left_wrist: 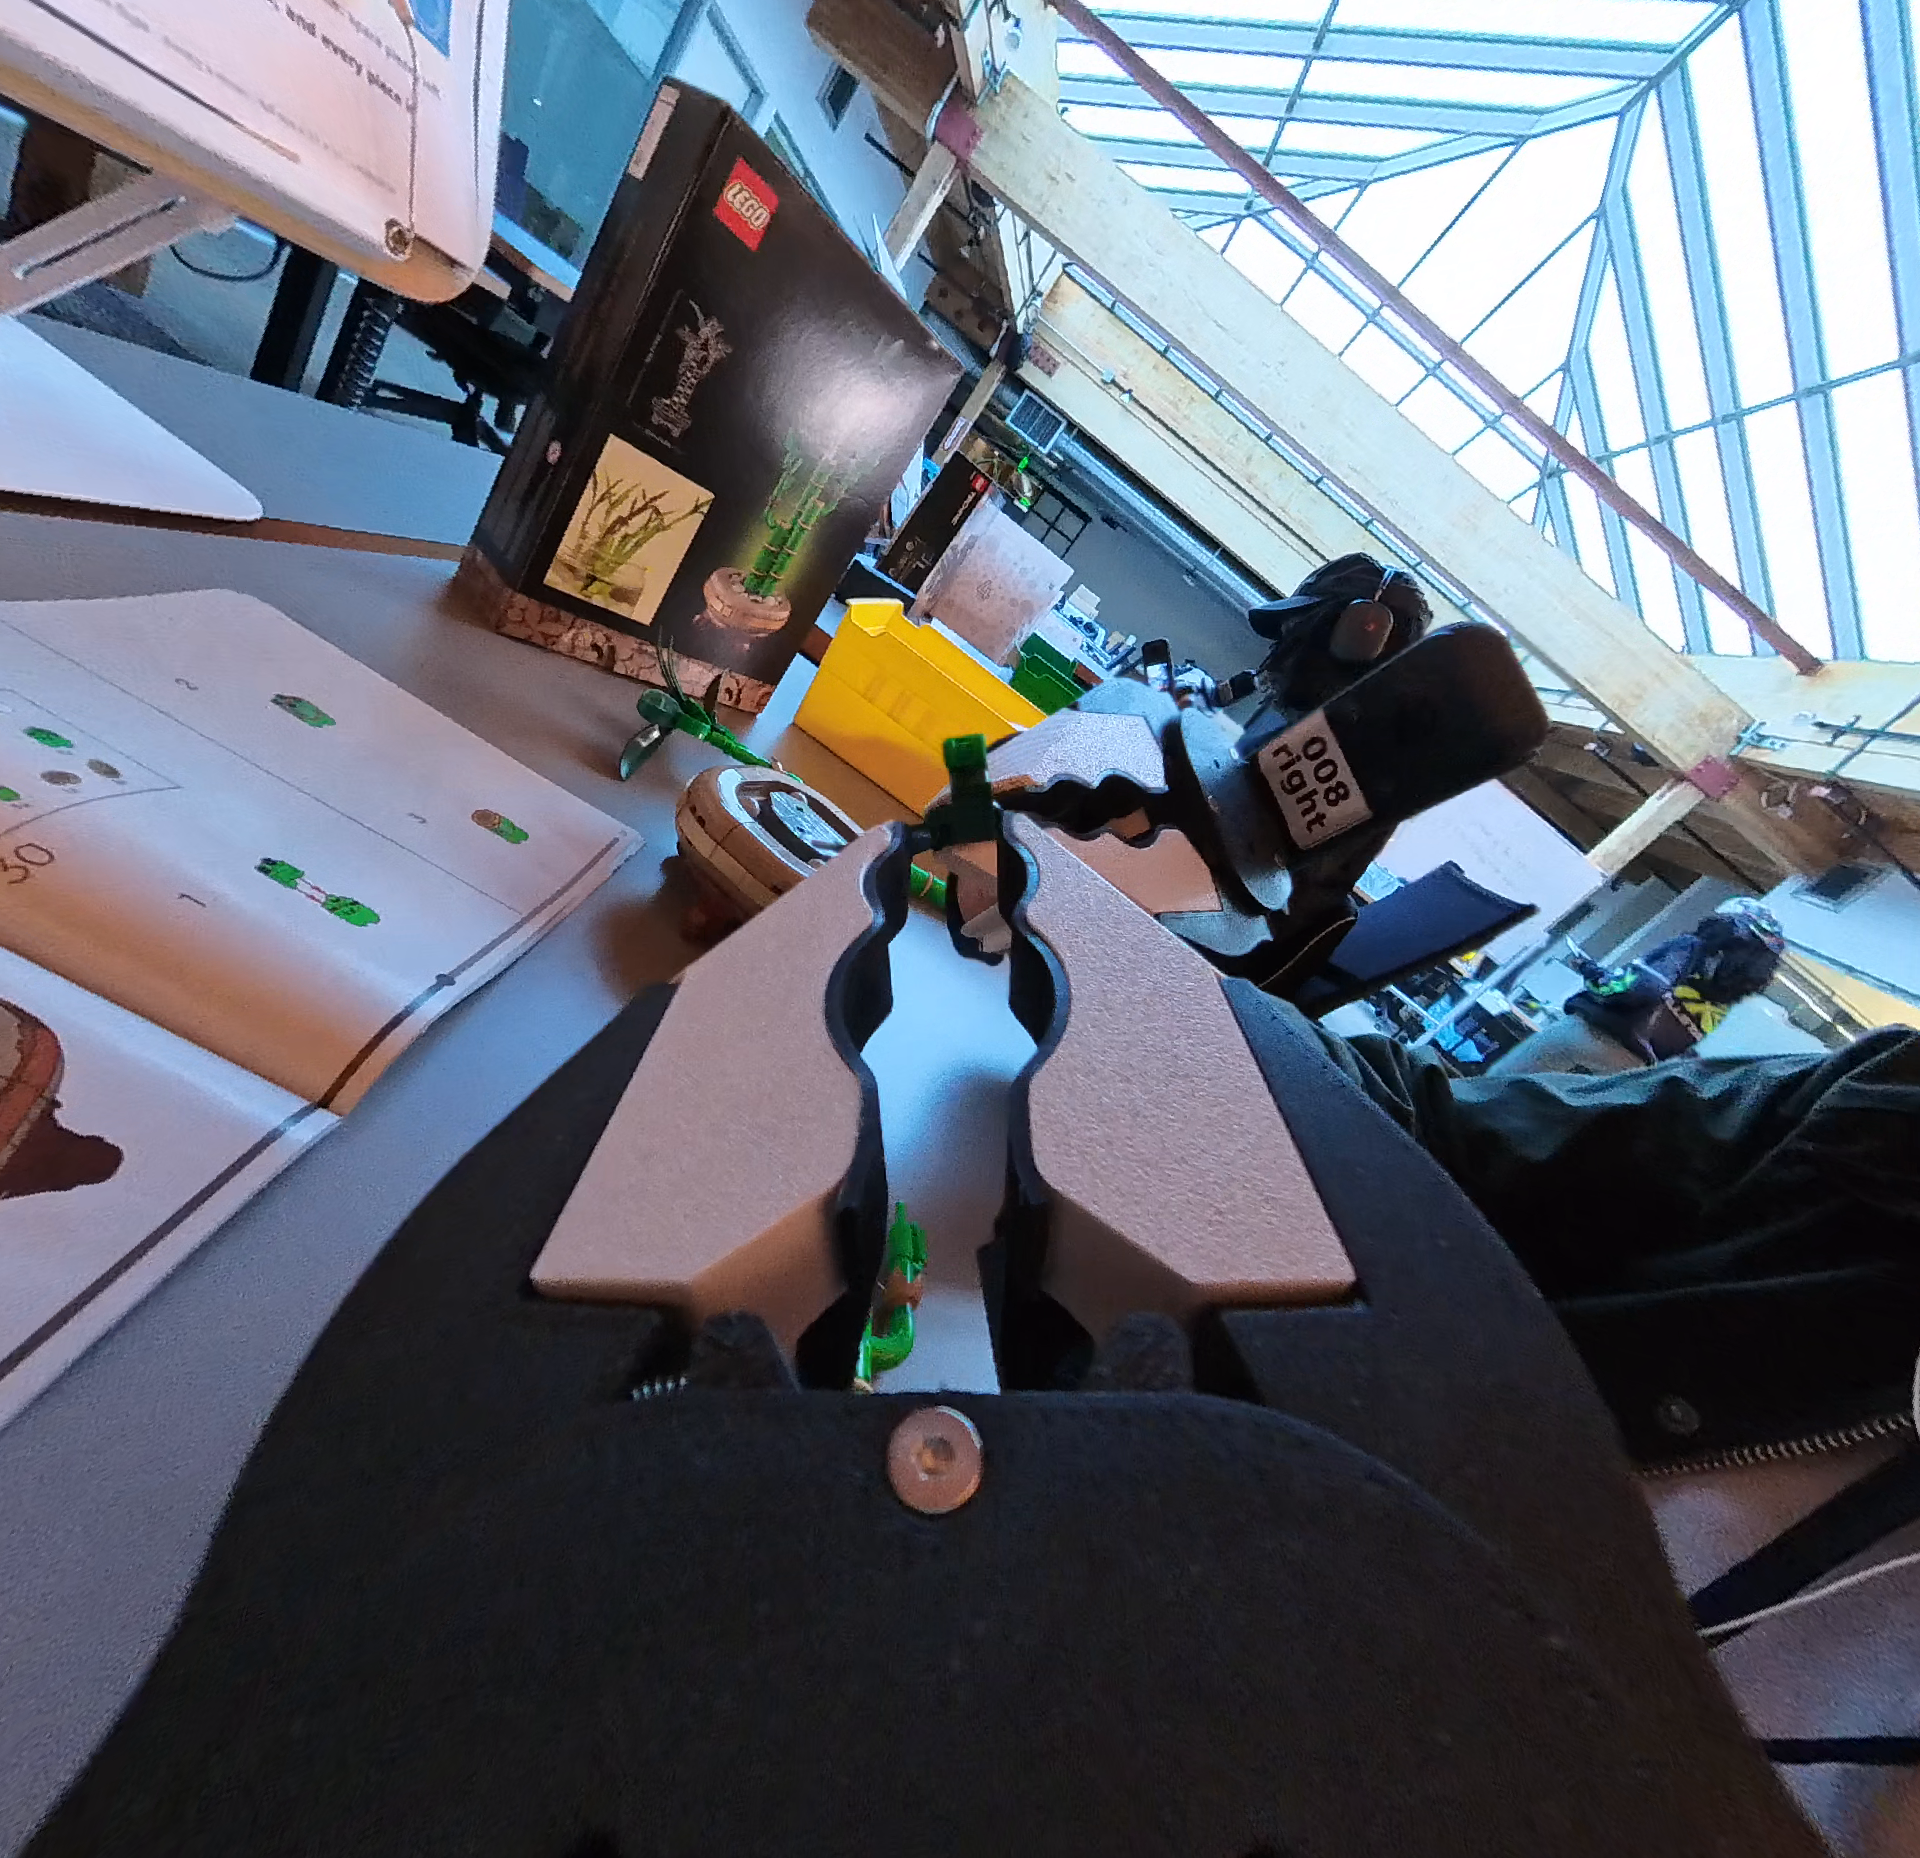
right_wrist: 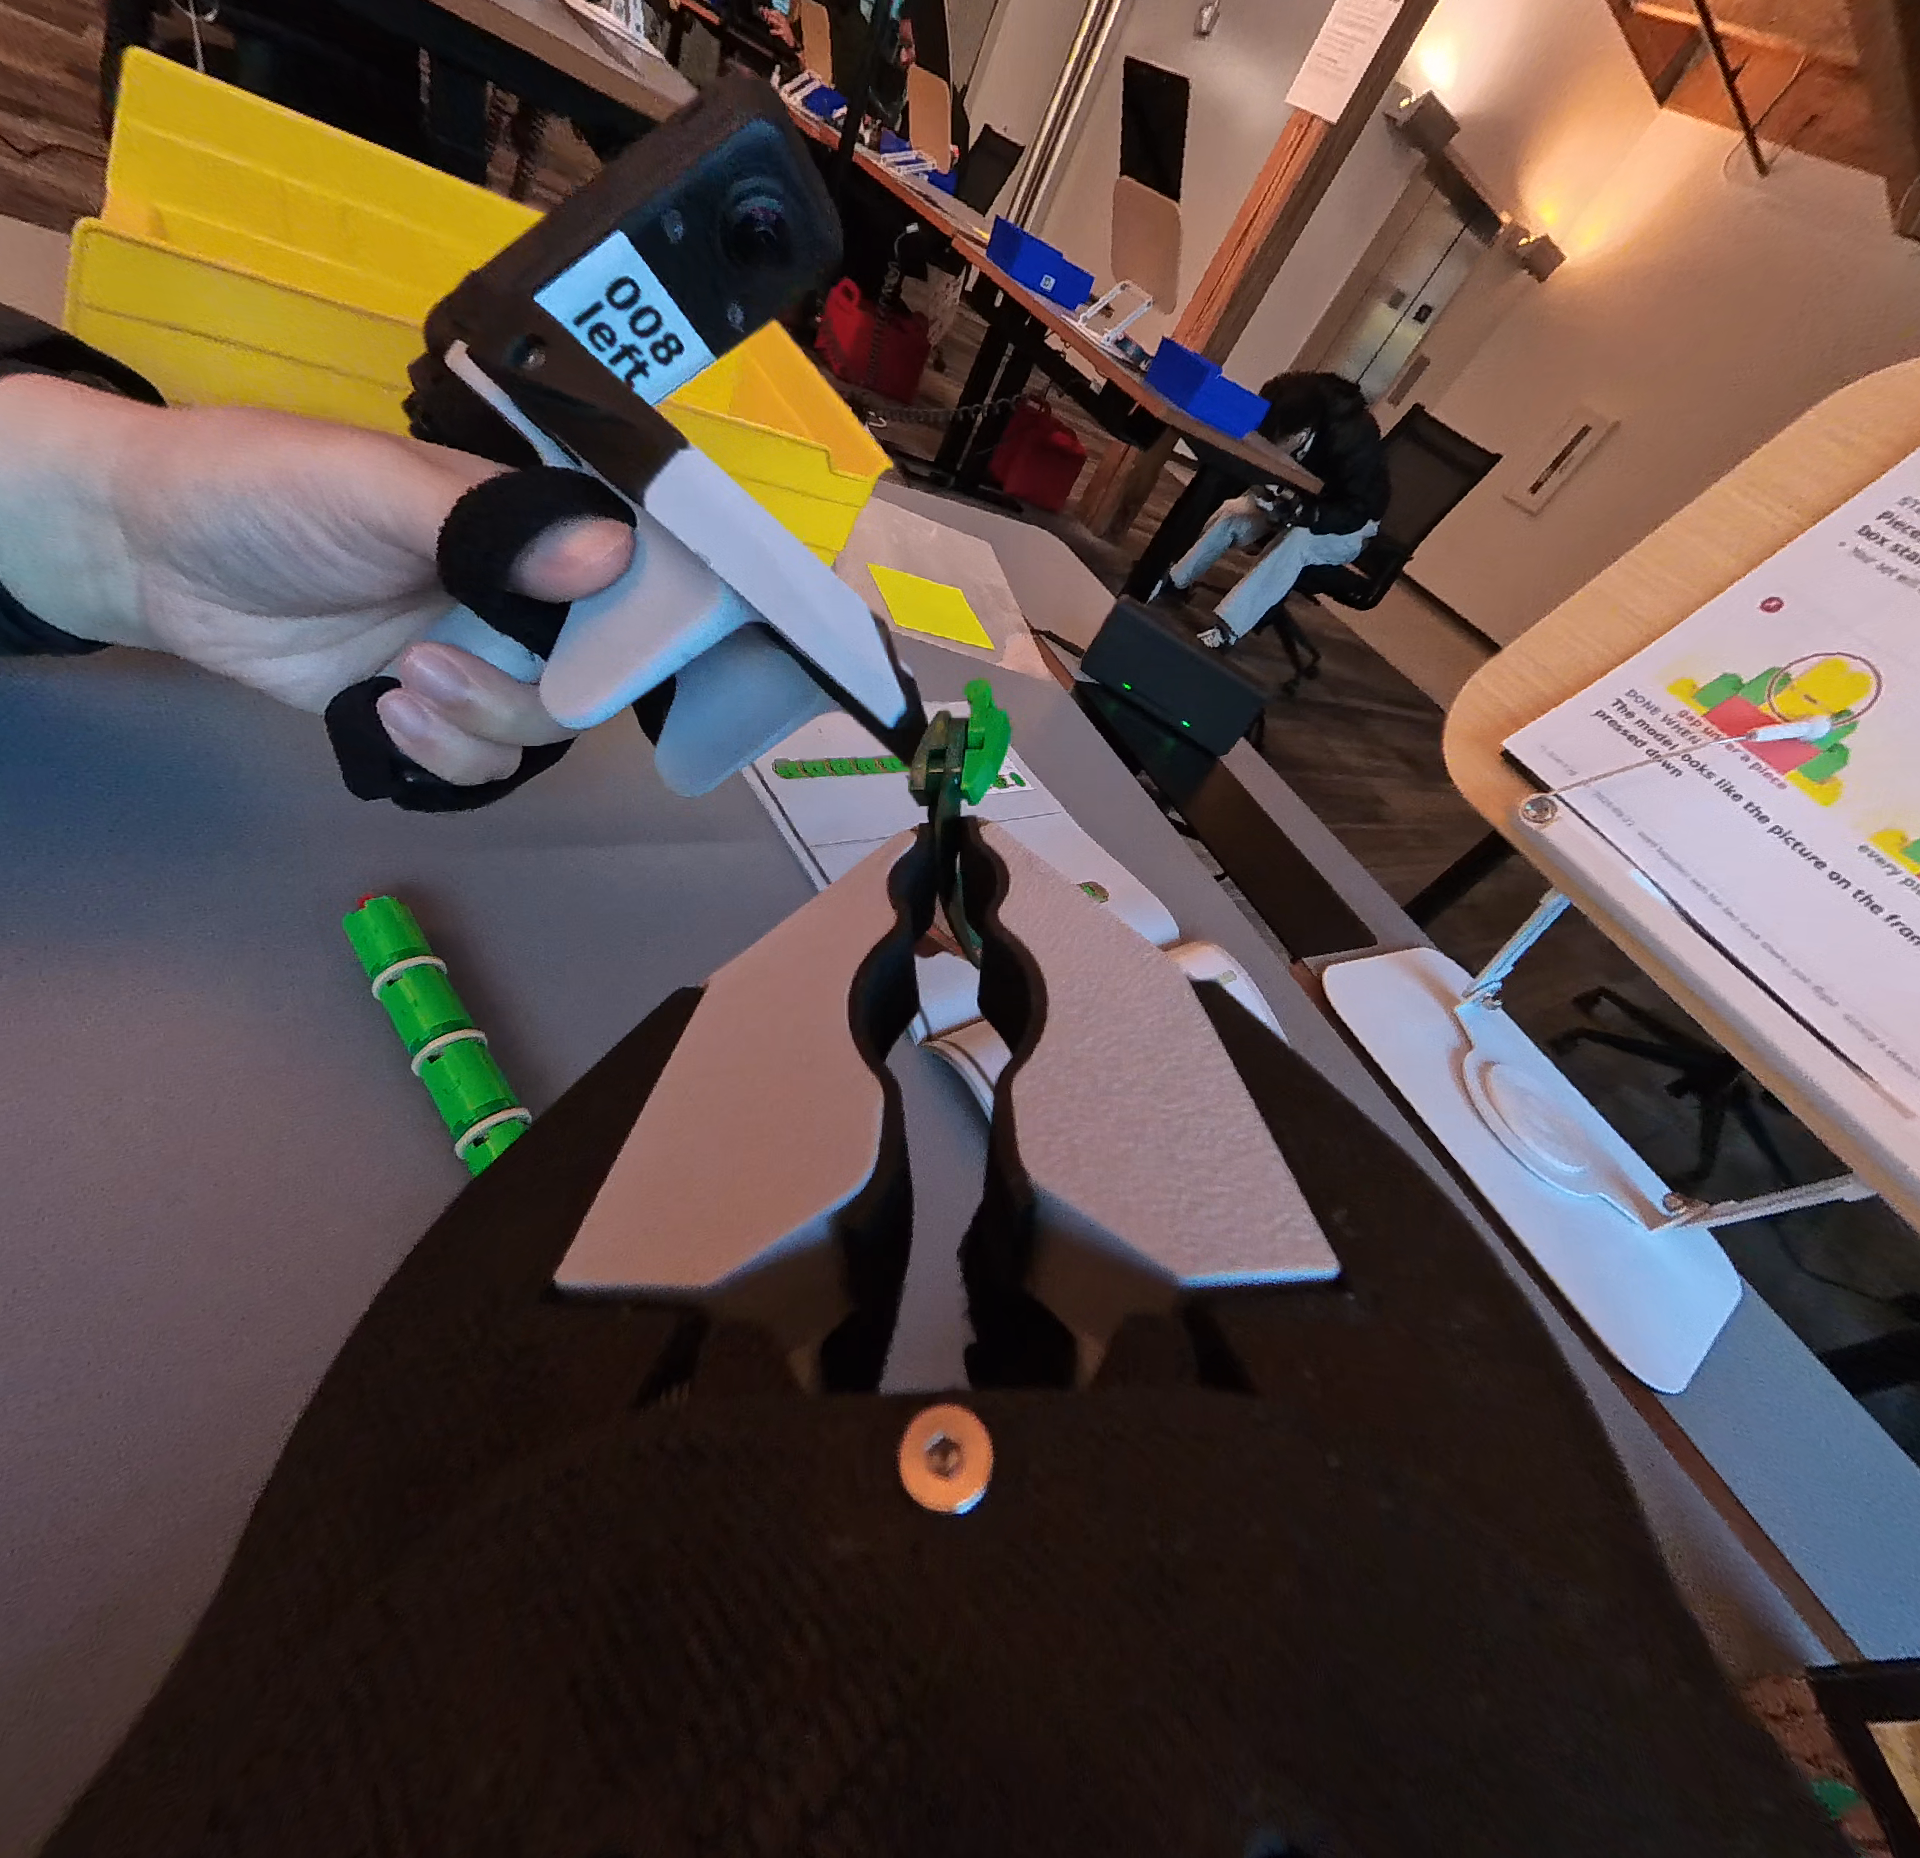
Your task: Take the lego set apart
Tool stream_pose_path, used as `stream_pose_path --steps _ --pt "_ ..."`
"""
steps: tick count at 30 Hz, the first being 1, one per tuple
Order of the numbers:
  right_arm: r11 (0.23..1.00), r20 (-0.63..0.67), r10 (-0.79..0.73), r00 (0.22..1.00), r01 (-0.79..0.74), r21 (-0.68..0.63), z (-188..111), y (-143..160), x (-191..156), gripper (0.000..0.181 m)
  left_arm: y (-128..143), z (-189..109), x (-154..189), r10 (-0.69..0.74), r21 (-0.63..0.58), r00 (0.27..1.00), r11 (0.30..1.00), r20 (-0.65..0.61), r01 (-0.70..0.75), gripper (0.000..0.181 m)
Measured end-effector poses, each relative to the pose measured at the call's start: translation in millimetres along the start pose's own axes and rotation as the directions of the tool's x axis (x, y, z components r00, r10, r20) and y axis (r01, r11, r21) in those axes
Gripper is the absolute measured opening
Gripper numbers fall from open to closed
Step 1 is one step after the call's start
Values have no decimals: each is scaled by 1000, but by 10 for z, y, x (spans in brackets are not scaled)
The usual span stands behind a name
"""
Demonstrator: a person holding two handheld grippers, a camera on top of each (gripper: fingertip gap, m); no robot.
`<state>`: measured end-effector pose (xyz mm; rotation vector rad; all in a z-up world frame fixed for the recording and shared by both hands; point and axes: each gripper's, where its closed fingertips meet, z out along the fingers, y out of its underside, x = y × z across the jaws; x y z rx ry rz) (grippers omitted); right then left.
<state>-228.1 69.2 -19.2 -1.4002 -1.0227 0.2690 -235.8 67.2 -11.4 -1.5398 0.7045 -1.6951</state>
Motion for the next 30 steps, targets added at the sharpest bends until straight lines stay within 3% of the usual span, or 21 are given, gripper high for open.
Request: stream_pose_path --steps 4,7,16,19,21,26,30 --pt "1000 0 -20 1000 20 -5 20 4 -30 2 22 30 21 1 -9 1000 1000 -25 -1 19" --pt "999 -4 -34 999 34 -13 25 10 -31 2 46 44 27 30 -19 999 999 -22 -30 6" --pt "998 6 -54 999 54 -27 53 57 -58 3 75 32 -10 36 -33 999 999 -7 -36 6" --pt "999 103 -34 994 35 -9 33 60 -163 8 129 -2 16 52 -98 998 994 -18 -54 5" --pt "998 205 52 977 -55 9 -9 33 -249 17 155 -21 54 49 -130 998 990 -39 -53 5" --pt "916 374 369 851 -401 8 -88 -33 -237 27 323 -51 38 58 -257 997 964 -53 -70 5" --pt "776 505 586 634 -618 -125 -97 35 -301 24 464 -53 18 128 -349 990 927 -55 -139 6"
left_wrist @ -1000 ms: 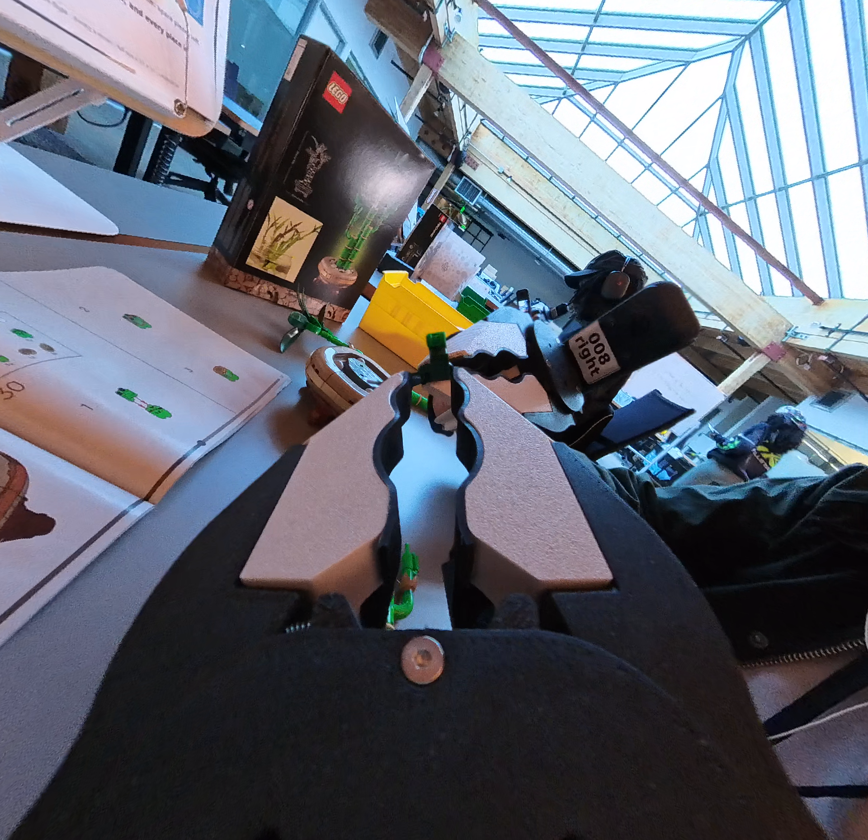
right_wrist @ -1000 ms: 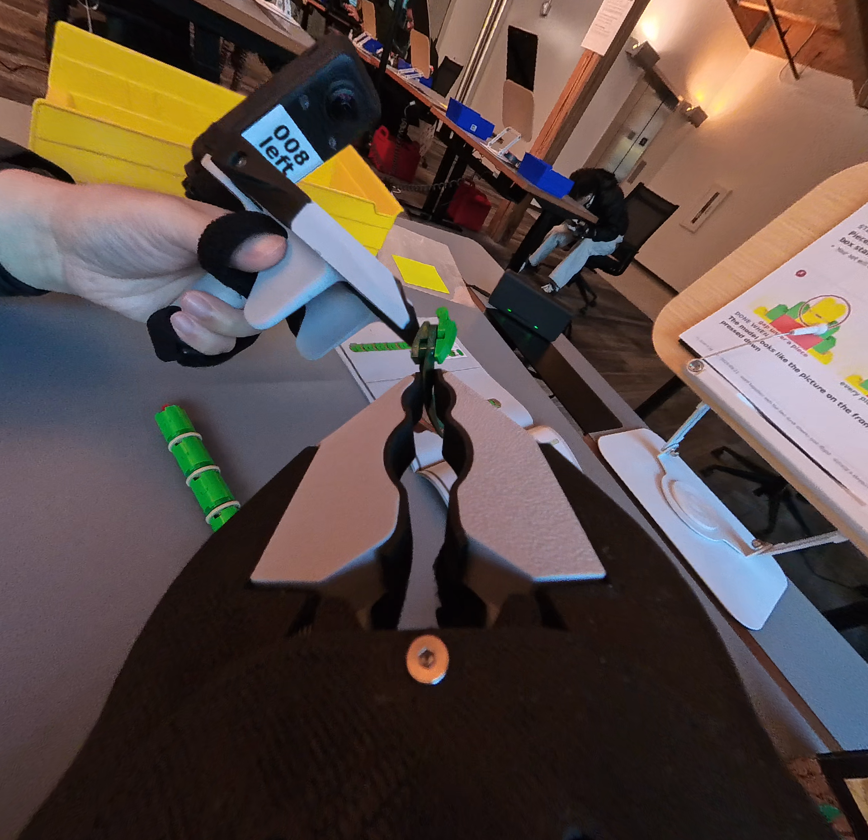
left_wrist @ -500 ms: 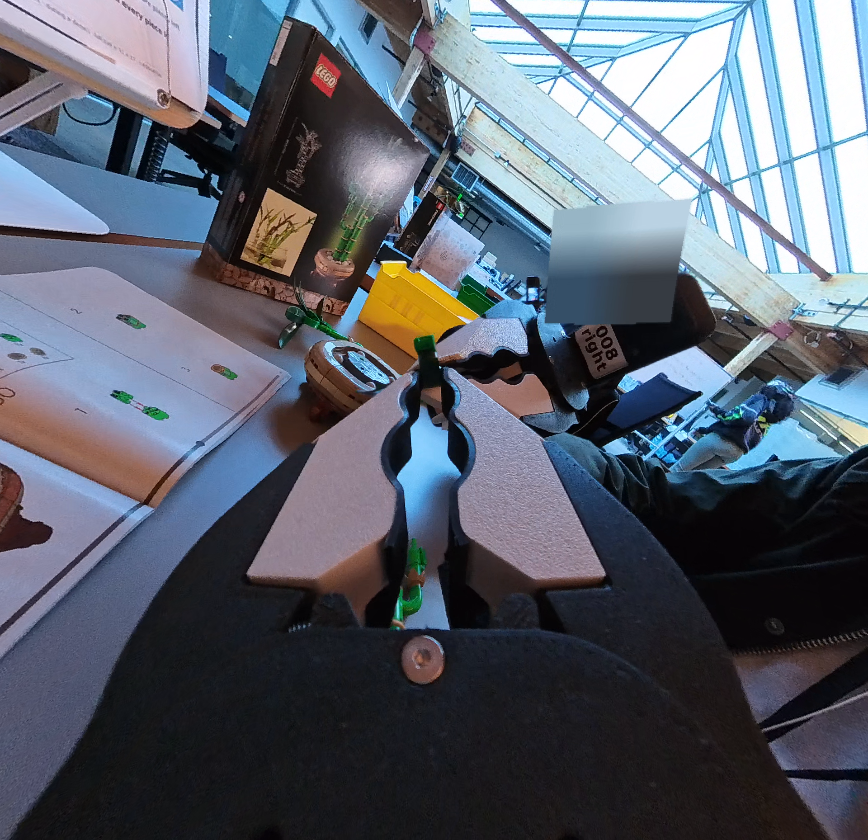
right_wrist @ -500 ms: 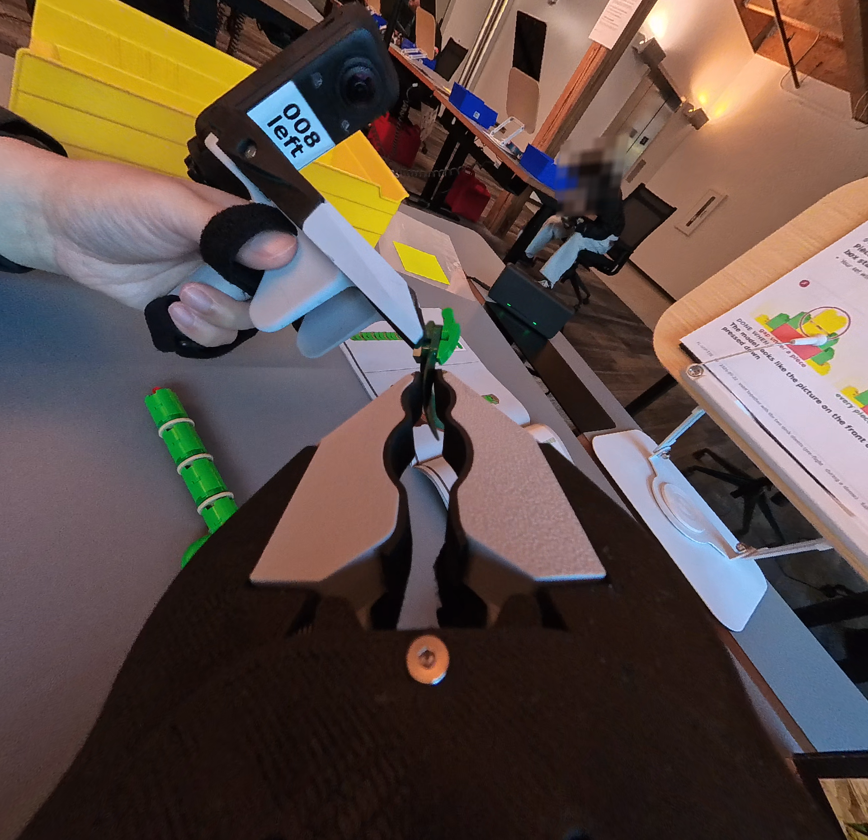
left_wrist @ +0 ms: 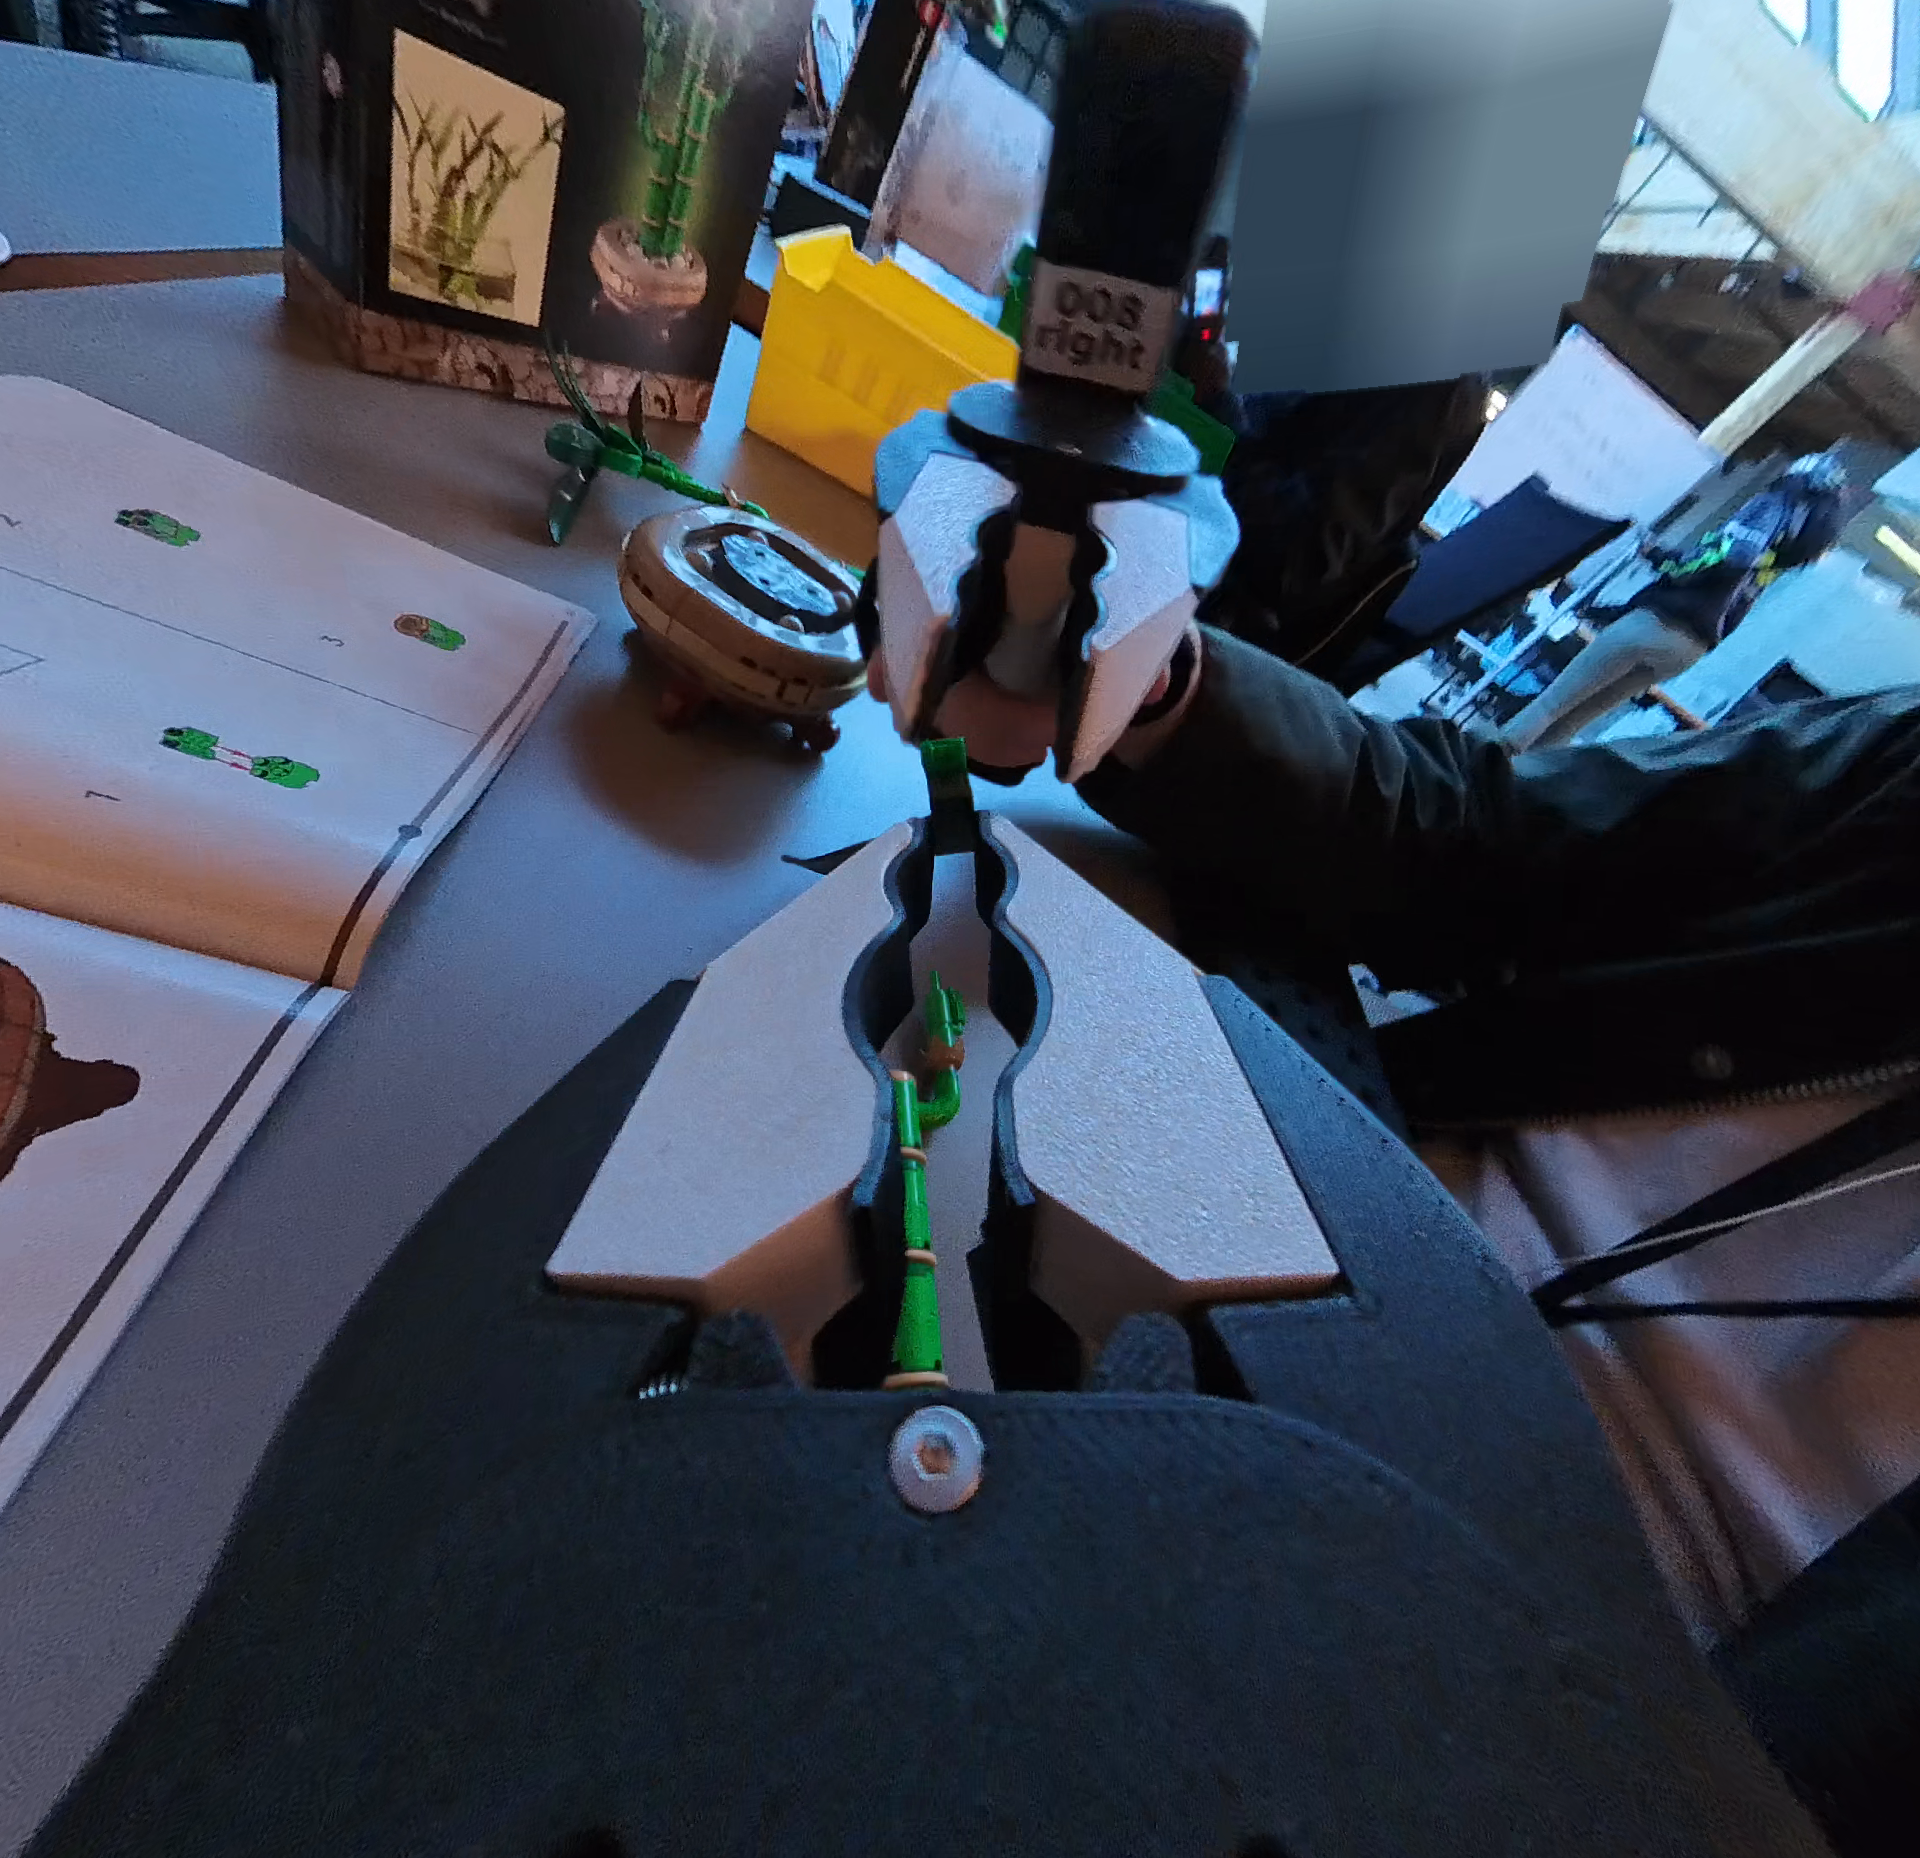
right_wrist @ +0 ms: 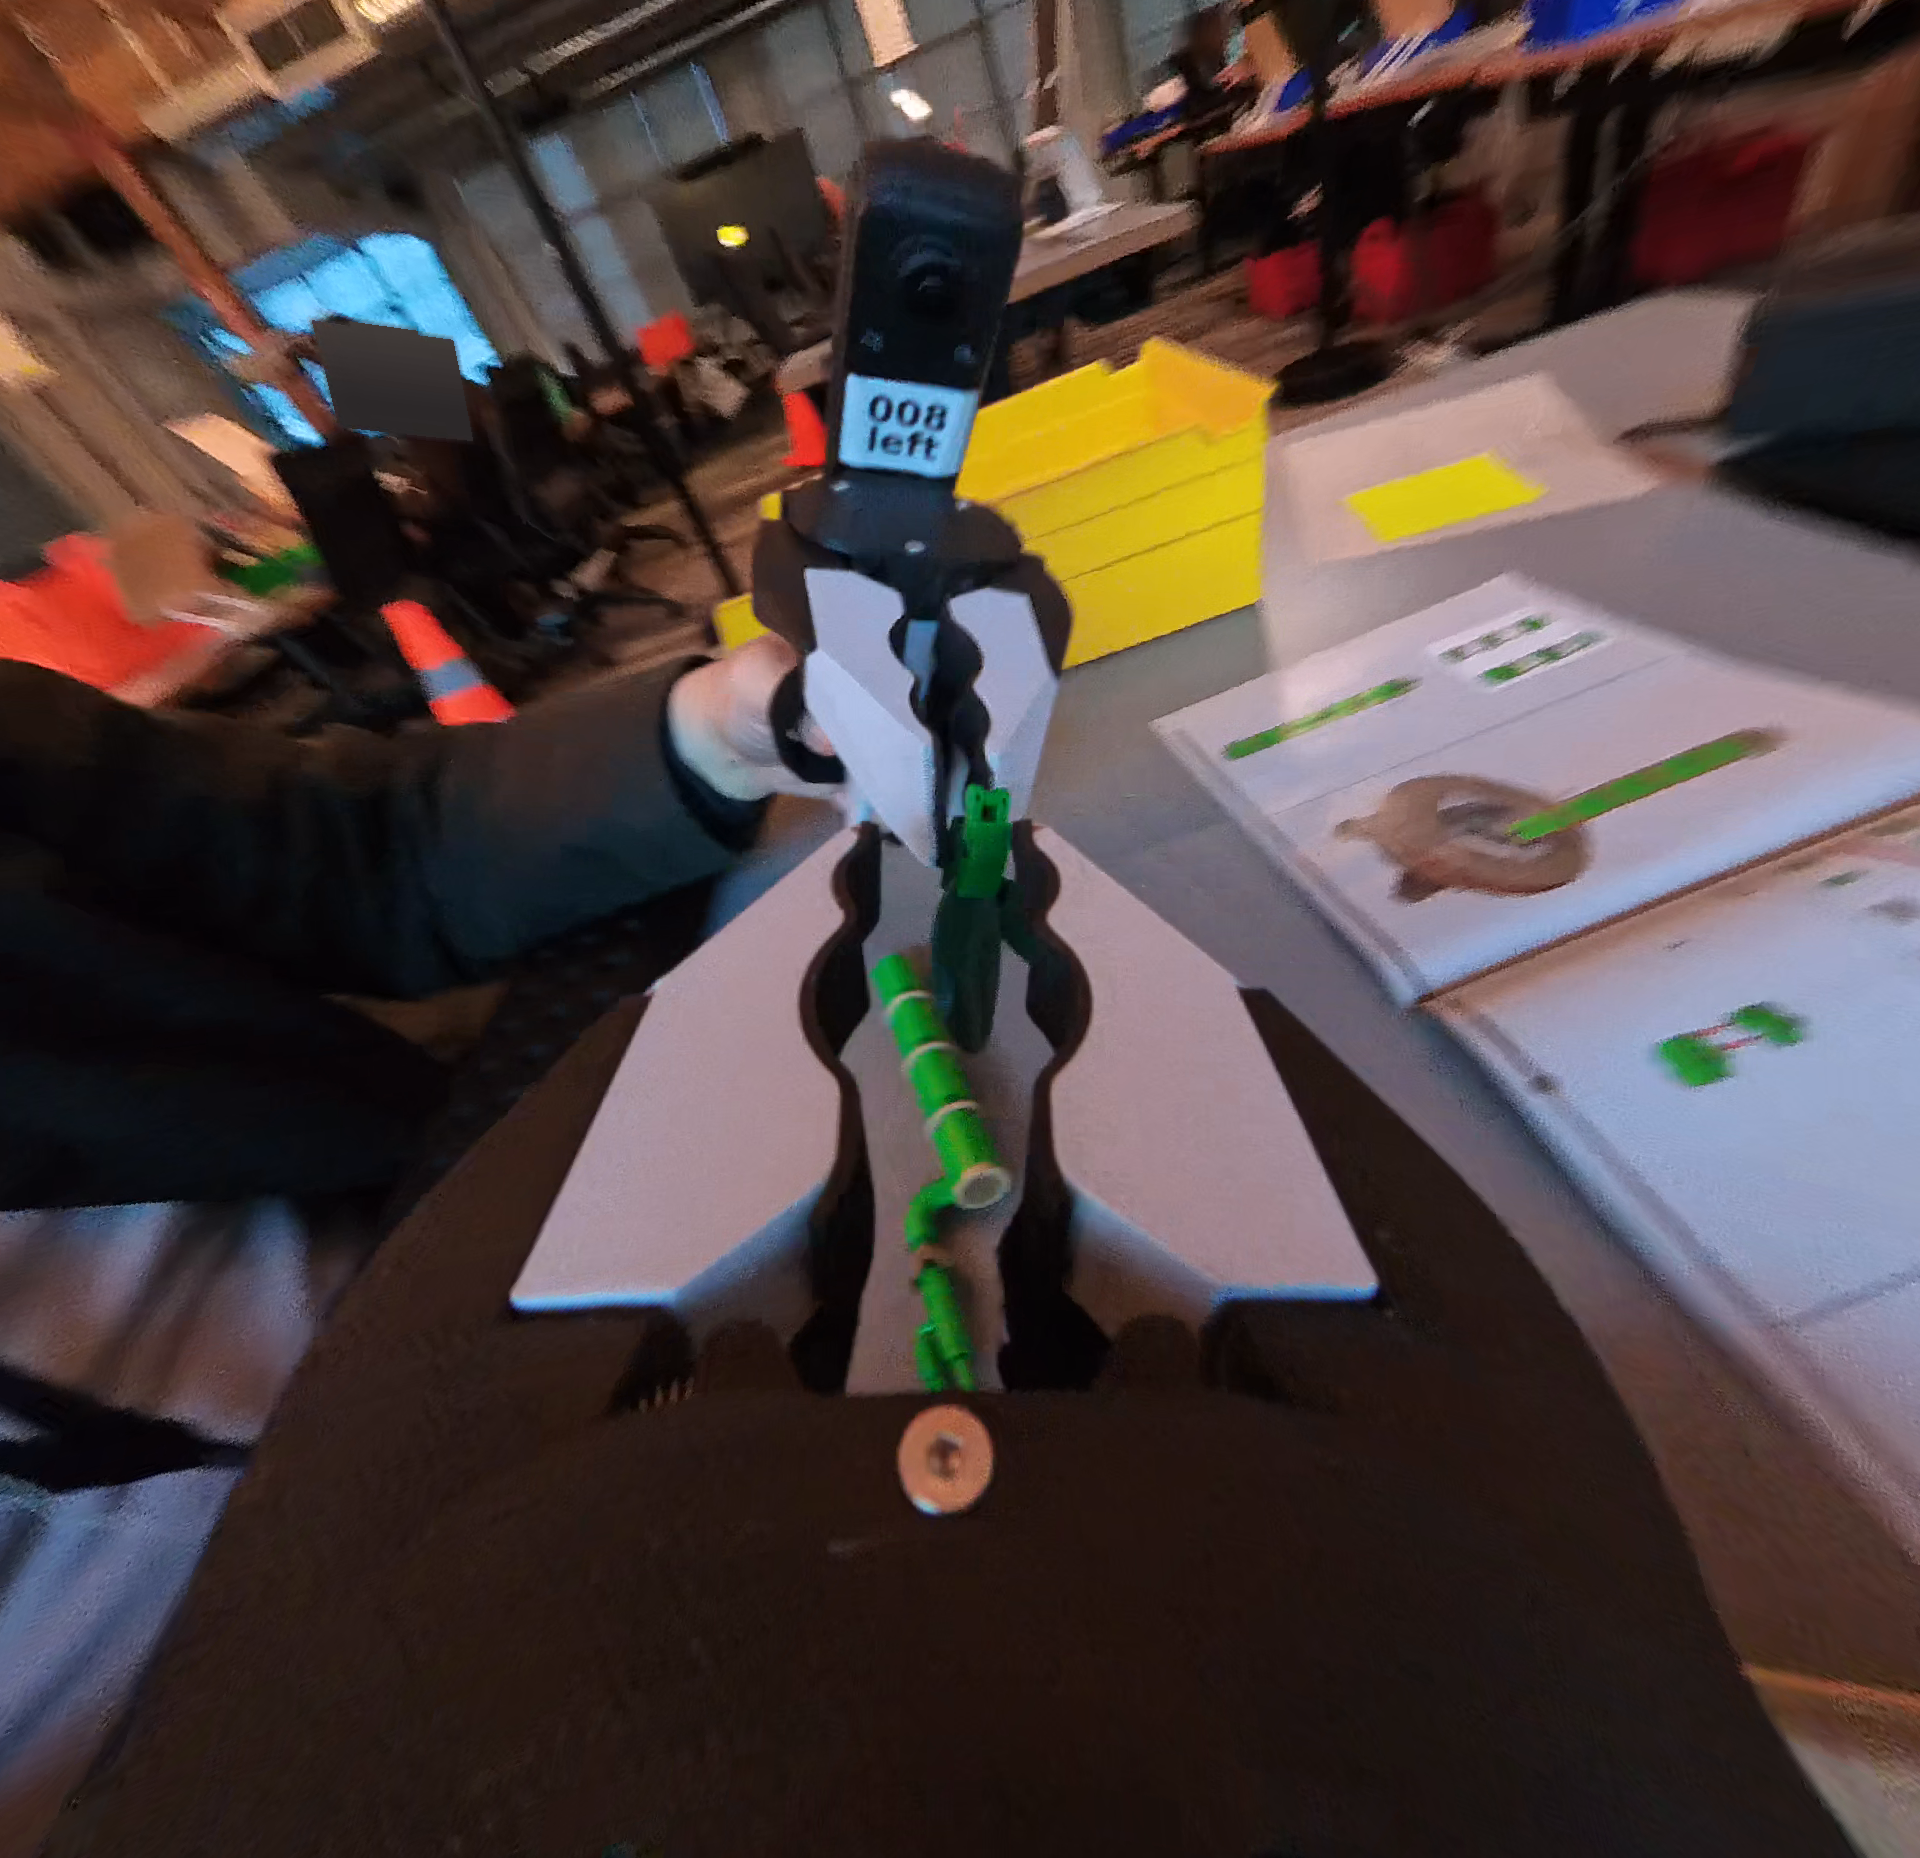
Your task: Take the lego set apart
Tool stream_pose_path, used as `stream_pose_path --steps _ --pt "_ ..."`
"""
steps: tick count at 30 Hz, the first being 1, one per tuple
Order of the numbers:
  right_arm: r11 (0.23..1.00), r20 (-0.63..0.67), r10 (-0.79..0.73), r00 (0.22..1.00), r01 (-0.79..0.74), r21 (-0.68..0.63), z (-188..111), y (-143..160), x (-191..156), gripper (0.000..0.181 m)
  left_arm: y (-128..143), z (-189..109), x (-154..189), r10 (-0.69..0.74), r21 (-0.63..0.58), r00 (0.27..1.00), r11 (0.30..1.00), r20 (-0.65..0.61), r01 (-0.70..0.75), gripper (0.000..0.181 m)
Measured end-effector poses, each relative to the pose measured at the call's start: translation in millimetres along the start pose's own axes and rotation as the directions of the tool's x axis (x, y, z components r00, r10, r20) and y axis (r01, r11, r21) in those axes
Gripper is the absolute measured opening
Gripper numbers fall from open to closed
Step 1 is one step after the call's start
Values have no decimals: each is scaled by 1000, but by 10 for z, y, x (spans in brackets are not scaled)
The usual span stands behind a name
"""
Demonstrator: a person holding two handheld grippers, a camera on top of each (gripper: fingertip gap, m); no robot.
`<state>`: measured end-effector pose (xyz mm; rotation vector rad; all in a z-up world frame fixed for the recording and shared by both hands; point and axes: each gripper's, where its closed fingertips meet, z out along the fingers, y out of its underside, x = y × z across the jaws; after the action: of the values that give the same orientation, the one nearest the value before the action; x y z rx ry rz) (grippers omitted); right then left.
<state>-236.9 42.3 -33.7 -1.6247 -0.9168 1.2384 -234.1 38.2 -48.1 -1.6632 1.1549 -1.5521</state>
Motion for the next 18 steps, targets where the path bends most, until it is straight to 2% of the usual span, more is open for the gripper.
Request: stream_pose_path --steps 2,8,14,18 --pt "995 41 98 994 -97 -23 9 70 26 19 62 32 39 32 -49 999 998 -5 -32 6" --pt "989 112 124 986 -113 -100 21 208 -41 7 161 82 81 98 -114 995 989 -8 -98 6" --pt "979 148 188 971 -173 -108 8 212 -62 6 155 85 109 70 -103 997 992 -31 -73 6" --pt "972 157 235 959 -231 -43 -18 79 -50 6 6 45 122 10 2 998 1000 -62 -9 6"
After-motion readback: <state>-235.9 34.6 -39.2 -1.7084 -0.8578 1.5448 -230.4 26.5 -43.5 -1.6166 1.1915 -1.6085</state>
